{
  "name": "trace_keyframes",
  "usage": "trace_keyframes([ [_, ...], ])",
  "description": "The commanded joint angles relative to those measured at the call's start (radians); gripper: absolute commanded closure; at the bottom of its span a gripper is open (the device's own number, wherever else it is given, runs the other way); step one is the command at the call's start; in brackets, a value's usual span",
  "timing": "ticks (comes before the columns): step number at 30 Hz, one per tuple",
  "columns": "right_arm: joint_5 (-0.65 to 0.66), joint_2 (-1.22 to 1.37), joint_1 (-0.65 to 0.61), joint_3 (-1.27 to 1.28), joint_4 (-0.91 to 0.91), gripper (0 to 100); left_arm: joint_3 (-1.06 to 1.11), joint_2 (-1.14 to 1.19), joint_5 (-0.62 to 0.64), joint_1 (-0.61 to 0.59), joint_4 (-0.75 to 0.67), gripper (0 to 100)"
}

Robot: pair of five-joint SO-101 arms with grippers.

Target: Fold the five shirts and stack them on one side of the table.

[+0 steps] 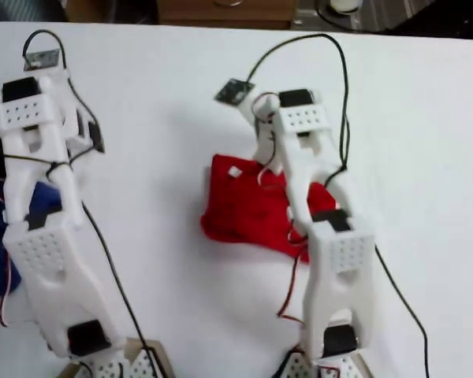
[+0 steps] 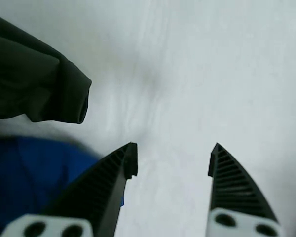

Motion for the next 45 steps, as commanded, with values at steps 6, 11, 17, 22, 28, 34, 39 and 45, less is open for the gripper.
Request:
trace_keyframes([
  [6, -0.006, 0.193, 0.012, -0.373, 0.166, 81.1, -0.013, -0.037, -0.009, 0.003, 0.012, 74],
  [11, -0.008, 0.225, 0.012, -0.480, 0.194, 97.4, -0.013, -0.037, -0.009, 0.003, 0.011, 74],
  [17, -0.008, 0.220, 0.027, -0.523, 0.225, 97.8, -0.013, -0.032, -0.009, 0.003, 0.006, 74],
  [22, -0.006, 0.176, 0.084, -0.519, 0.231, 97.8, -0.013, -0.031, -0.009, 0.003, 0.005, 74],
  [28, 0.000, 0.036, 0.162, -0.397, 0.232, 97.8, -0.013, -0.031, -0.009, 0.003, -0.015, 74],
  [34, 0.020, -0.186, 0.154, -0.100, 0.228, 97.8, -0.013, -0.029, -0.006, 0.009, -0.025, 74],
  [39, 0.020, -0.202, 0.050, -0.009, 0.128, 95.7, -0.013, -0.029, -0.008, 0.018, -0.025, 74],
  [45, 0.021, -0.077, -0.022, -0.008, 0.067, 79.0, -0.013, -0.032, -0.009, 0.012, -0.015, 74],
])
